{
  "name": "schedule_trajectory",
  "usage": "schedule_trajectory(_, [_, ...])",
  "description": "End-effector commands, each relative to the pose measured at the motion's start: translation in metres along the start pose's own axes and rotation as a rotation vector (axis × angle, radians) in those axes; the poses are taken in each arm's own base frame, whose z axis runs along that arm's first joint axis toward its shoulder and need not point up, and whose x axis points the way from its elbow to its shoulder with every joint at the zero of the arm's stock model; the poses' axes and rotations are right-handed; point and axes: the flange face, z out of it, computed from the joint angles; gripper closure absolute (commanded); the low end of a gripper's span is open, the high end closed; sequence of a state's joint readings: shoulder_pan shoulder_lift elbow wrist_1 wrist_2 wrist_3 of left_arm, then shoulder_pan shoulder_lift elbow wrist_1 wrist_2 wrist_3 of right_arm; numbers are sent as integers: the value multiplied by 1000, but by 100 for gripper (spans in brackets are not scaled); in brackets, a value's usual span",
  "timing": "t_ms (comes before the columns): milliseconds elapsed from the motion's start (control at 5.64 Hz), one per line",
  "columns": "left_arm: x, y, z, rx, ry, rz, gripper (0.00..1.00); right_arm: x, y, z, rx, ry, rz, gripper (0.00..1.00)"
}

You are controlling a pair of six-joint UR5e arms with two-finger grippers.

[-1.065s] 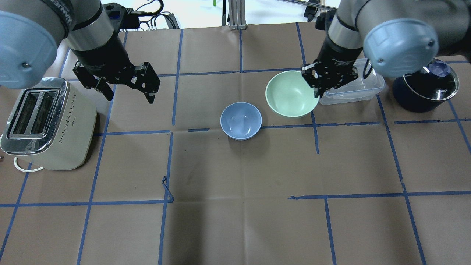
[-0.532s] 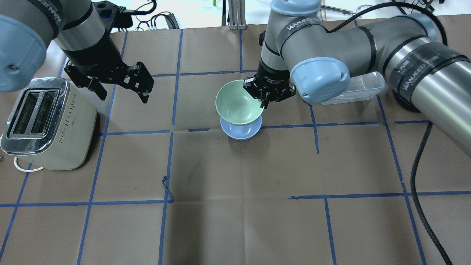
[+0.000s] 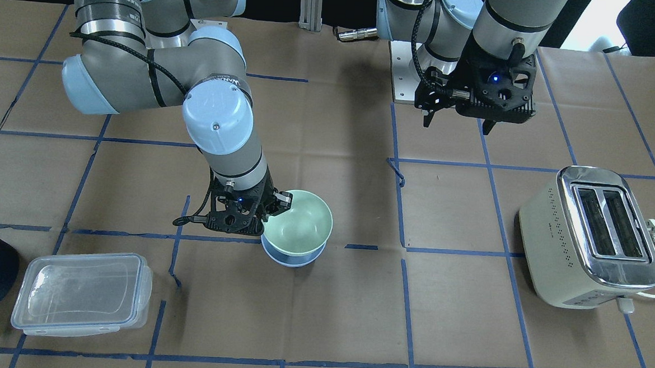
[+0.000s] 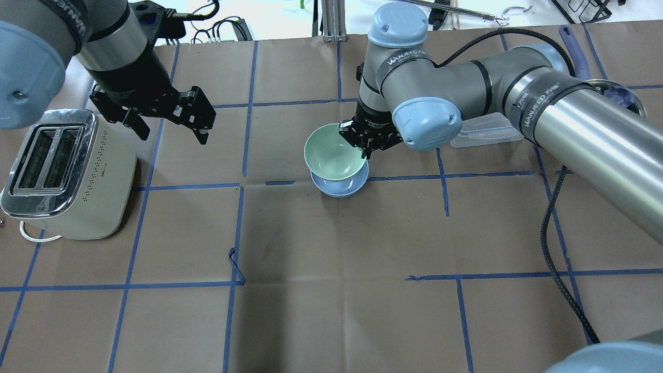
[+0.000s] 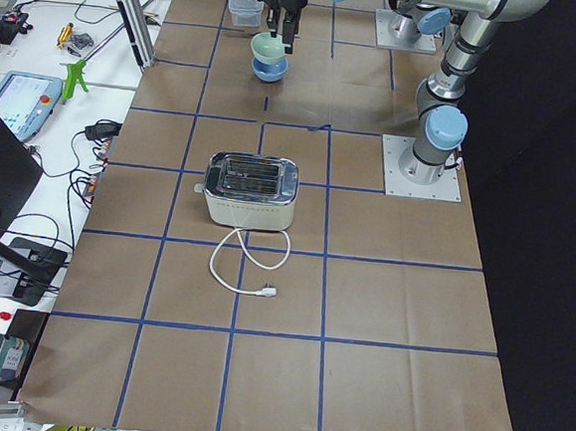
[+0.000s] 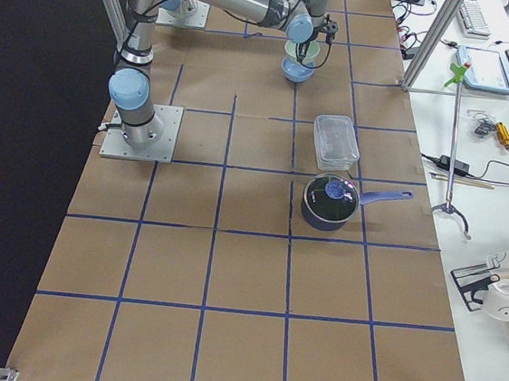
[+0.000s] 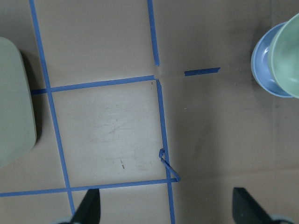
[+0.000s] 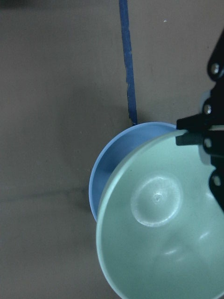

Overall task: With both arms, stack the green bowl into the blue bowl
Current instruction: 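Lower the green bowl into the blue bowl with the right gripper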

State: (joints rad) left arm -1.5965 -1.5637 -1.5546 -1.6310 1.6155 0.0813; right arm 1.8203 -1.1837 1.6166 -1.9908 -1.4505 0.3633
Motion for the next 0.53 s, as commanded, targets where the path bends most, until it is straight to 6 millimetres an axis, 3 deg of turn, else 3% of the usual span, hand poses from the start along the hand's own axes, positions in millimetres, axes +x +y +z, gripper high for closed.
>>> schedule_trajectory(0, [0, 0, 0, 0, 0, 0, 1, 4, -4, 11, -13, 4, 1, 94])
schedule_trajectory(355, [0, -1, 1, -1, 0, 0, 1, 7, 2, 24, -39, 12, 9, 92])
